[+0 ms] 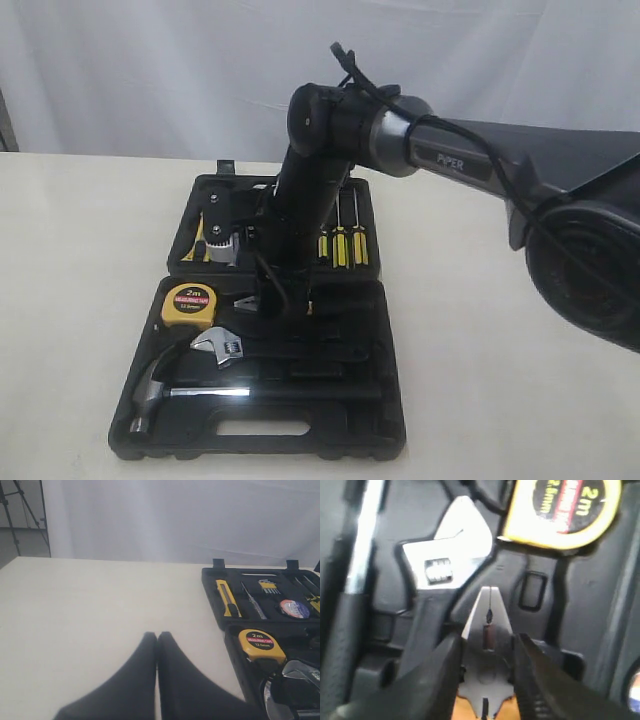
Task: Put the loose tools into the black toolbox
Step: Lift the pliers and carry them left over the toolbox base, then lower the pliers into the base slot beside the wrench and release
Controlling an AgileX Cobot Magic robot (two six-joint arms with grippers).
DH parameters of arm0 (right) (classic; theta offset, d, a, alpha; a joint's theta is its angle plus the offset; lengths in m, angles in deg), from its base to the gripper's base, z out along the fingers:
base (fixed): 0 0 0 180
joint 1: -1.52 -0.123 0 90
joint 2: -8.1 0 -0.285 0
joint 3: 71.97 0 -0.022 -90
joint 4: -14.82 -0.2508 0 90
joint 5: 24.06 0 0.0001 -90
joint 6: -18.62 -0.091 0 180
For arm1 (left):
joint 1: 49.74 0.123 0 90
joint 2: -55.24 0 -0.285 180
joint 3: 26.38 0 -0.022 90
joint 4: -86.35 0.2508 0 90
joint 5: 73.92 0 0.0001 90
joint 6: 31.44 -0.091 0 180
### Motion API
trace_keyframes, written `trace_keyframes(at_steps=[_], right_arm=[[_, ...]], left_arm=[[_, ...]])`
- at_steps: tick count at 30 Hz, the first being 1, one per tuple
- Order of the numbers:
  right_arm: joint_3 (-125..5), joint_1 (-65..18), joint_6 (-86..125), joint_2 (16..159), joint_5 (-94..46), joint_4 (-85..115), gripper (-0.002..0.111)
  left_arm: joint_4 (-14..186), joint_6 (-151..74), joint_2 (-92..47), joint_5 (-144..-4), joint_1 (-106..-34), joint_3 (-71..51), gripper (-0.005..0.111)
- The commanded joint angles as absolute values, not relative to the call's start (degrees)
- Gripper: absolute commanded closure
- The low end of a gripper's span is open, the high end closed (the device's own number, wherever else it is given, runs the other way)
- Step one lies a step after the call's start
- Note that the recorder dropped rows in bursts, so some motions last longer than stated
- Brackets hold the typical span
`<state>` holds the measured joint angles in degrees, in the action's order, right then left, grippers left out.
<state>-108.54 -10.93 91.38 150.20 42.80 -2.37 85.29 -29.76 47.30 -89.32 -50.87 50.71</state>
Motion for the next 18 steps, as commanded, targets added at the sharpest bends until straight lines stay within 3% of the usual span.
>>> trace_keyframes(at_steps=[1, 18], right_arm=[[-108.6, -11.4, 91.5, 150.2, 37.6, -3.6, 0.109], [-108.6, -11.6, 86.1, 151.6, 34.7, -3.0, 0.109]], left_arm=[[85.1, -29.7, 47.5, -89.3, -51.0, 50.8, 0.107], [85.1, -29.7, 47.5, -89.3, -51.0, 50.8, 0.107]])
